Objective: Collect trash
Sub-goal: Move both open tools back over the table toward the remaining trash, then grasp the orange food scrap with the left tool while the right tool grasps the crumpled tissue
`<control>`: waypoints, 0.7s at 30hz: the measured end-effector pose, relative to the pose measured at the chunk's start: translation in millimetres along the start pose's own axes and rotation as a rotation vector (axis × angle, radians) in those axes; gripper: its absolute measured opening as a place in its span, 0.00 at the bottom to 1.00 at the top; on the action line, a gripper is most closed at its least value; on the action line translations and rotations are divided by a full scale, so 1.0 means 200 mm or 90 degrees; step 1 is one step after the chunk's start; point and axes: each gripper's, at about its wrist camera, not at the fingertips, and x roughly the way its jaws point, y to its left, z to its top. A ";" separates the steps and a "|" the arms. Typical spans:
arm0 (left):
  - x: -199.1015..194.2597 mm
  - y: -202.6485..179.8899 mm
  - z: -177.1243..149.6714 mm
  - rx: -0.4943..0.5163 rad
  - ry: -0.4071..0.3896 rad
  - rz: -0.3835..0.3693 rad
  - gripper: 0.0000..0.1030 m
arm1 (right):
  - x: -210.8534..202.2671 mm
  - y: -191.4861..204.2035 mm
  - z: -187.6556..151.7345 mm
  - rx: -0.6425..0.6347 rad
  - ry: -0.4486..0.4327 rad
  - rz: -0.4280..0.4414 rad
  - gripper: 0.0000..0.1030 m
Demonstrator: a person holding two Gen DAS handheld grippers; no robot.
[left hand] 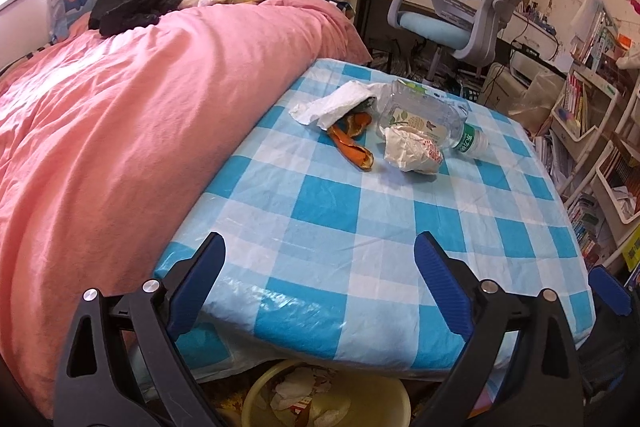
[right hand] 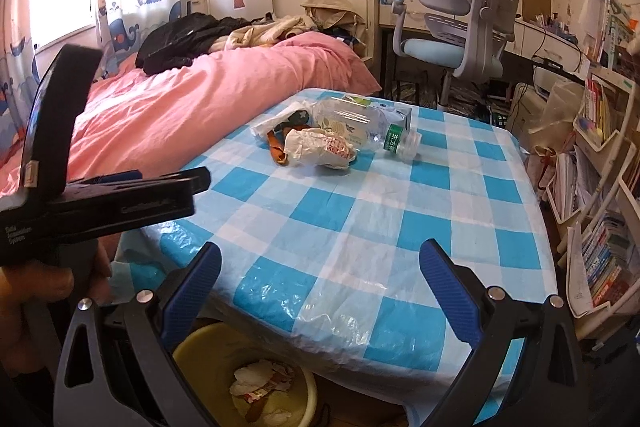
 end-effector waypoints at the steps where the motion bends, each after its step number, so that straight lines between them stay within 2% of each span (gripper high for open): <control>1: 0.02 -0.02 0.01 0.004 0.003 0.003 0.89 | 0.00 0.00 0.00 -0.002 0.001 0.000 0.92; 21: 0.26 -0.08 0.17 -0.001 0.024 0.042 0.89 | 0.08 -0.02 0.05 -0.013 0.028 0.017 0.92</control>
